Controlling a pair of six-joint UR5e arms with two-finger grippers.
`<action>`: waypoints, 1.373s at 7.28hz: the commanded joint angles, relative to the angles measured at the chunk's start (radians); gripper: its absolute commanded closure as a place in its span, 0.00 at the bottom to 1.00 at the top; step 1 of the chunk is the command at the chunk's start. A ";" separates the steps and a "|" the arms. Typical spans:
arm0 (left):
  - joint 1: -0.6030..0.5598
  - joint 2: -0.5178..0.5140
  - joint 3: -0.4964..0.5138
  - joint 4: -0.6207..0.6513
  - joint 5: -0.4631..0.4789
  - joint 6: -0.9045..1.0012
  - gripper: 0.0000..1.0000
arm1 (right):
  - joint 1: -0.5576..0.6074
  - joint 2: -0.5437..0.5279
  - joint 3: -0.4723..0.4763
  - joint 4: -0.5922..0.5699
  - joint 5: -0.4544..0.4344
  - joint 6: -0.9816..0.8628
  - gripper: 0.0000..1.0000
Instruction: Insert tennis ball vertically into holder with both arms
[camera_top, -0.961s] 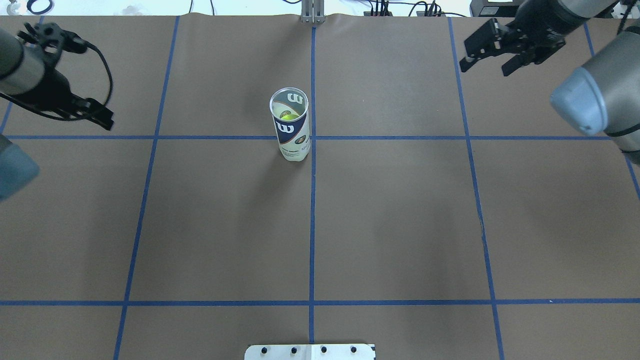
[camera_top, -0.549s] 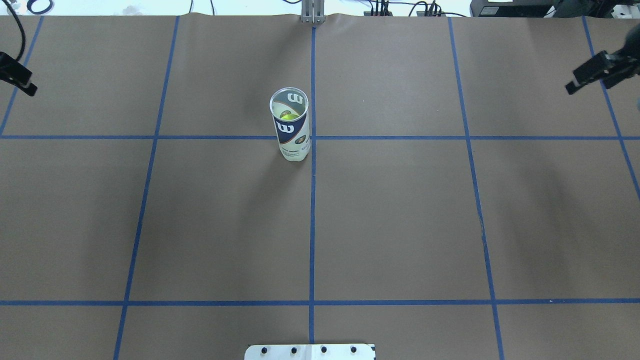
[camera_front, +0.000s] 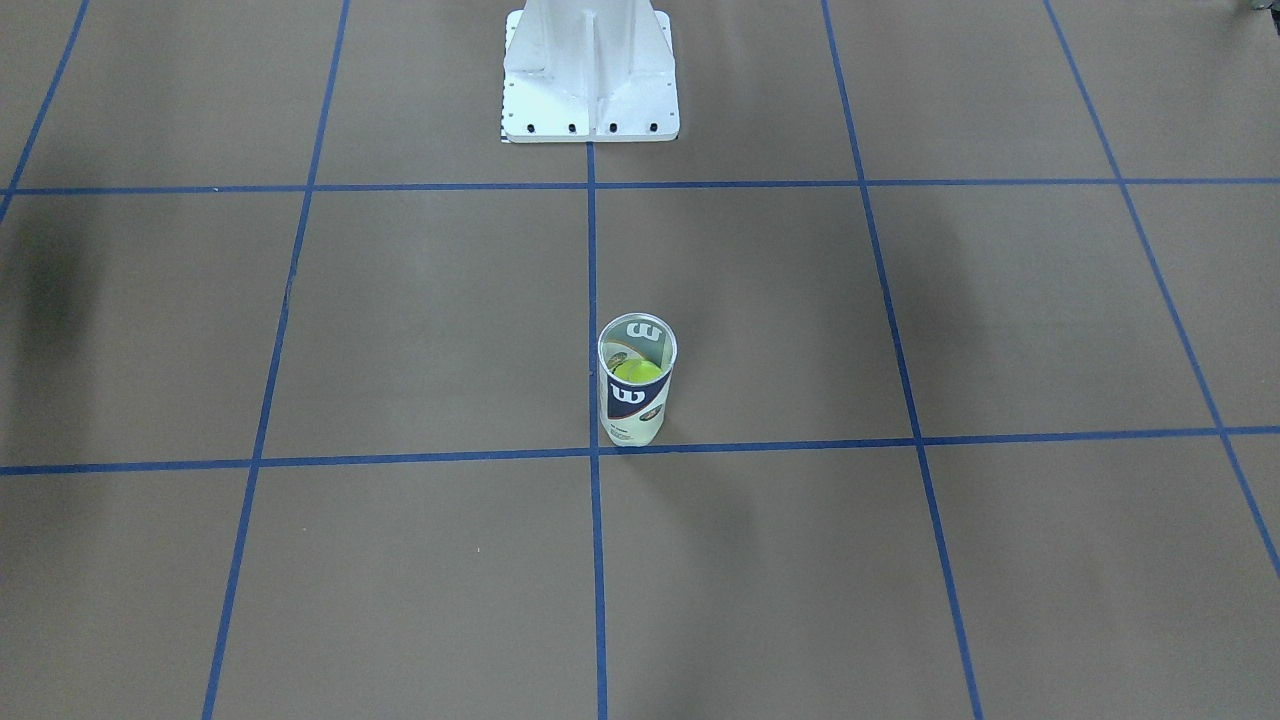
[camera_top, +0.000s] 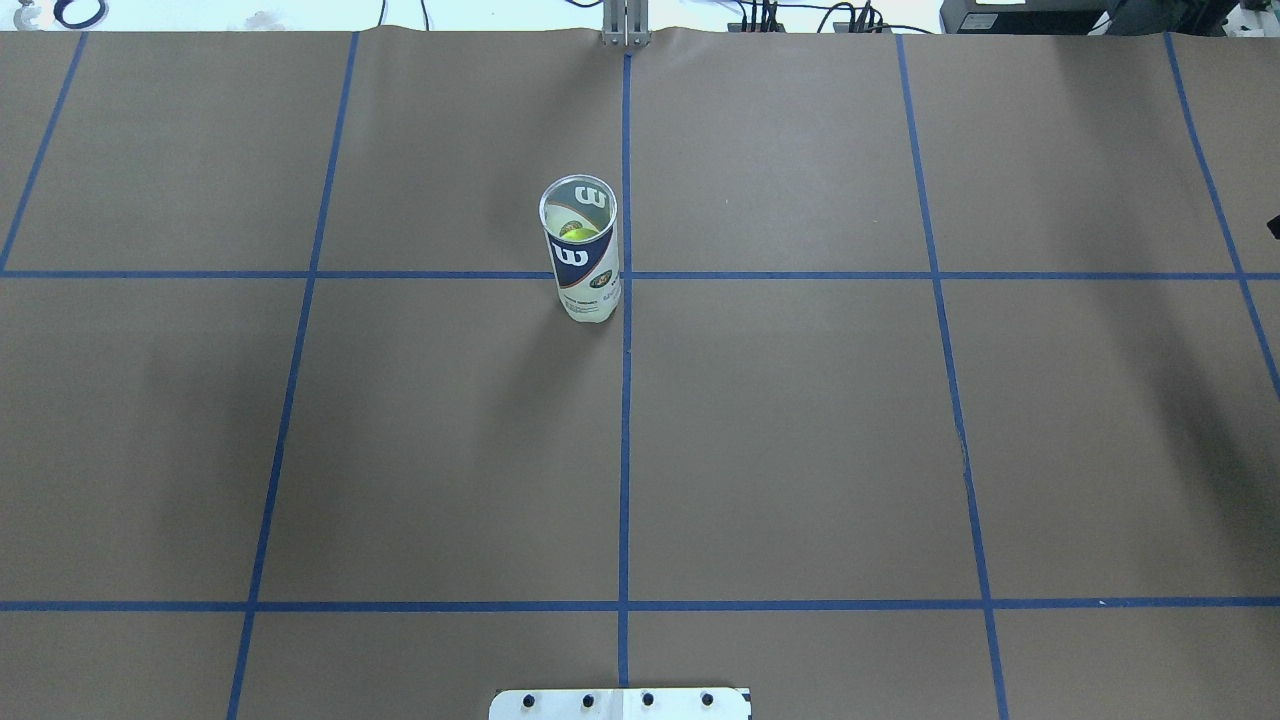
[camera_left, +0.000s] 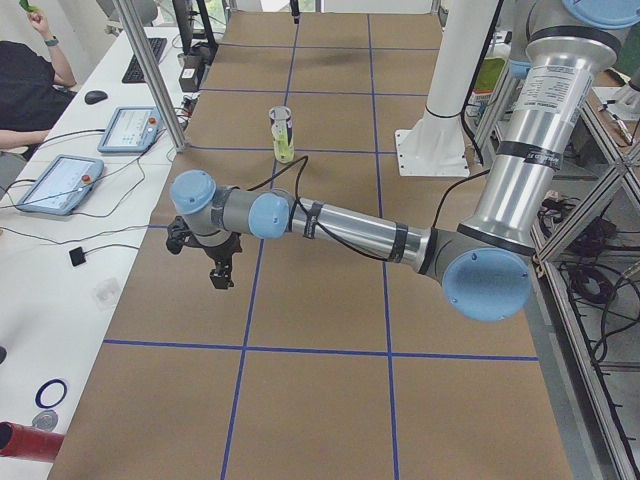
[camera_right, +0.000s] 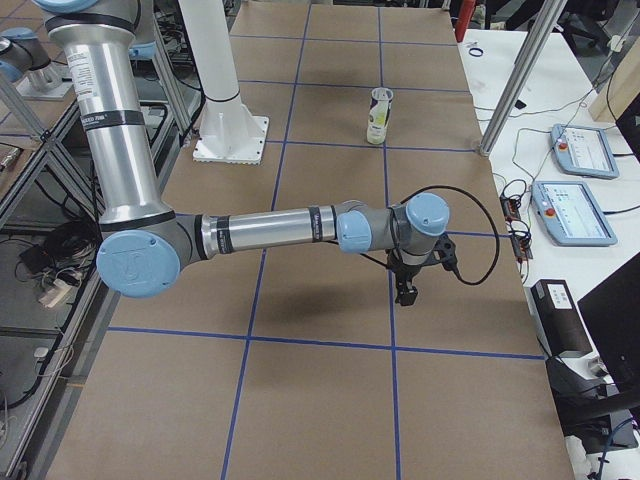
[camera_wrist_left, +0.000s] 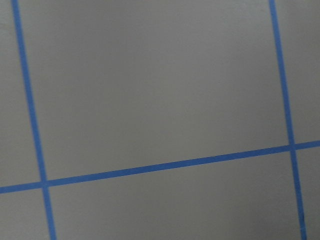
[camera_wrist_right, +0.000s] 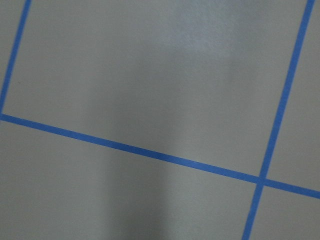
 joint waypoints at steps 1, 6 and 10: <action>-0.027 0.046 0.045 0.003 0.006 -0.004 0.01 | 0.087 -0.012 0.002 -0.055 -0.017 -0.001 0.01; -0.042 0.166 -0.105 -0.005 0.012 -0.011 0.01 | 0.170 -0.097 0.148 -0.162 0.037 -0.001 0.01; -0.042 0.184 -0.130 -0.004 0.092 -0.009 0.01 | 0.169 -0.098 0.143 -0.159 0.042 -0.001 0.01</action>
